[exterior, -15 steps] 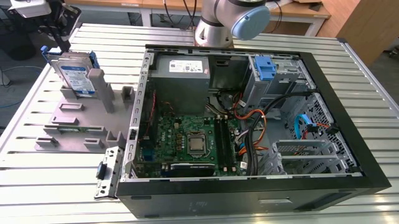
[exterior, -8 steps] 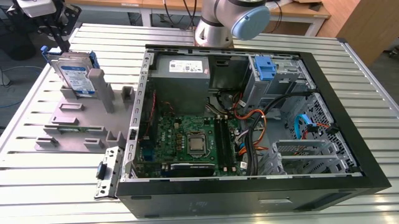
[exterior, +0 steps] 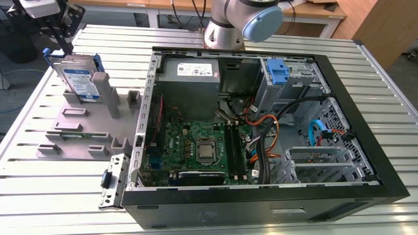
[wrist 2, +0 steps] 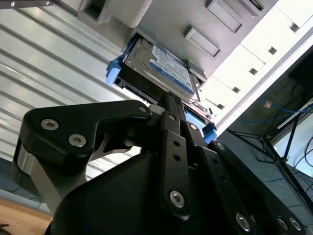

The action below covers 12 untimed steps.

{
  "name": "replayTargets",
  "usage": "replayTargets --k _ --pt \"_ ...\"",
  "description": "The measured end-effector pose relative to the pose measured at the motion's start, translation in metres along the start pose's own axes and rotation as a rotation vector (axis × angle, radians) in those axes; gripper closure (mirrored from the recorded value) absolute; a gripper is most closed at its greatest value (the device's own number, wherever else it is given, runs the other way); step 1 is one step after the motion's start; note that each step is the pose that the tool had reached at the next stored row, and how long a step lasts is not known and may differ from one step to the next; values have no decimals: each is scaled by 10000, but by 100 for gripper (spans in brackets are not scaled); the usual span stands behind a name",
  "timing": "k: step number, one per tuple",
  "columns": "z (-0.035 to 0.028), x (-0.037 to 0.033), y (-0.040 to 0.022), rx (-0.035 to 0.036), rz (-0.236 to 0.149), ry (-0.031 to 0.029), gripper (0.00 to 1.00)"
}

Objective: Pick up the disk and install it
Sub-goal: 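Pick up the disk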

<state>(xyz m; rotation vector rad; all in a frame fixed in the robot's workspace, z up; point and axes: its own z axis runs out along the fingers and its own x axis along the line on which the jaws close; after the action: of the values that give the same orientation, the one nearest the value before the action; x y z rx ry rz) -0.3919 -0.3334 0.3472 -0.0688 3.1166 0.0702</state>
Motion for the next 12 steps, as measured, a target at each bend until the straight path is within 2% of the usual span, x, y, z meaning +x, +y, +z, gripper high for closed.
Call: replayTargets --k 12 --pt "4 0 0 -50 -2063 92 89"
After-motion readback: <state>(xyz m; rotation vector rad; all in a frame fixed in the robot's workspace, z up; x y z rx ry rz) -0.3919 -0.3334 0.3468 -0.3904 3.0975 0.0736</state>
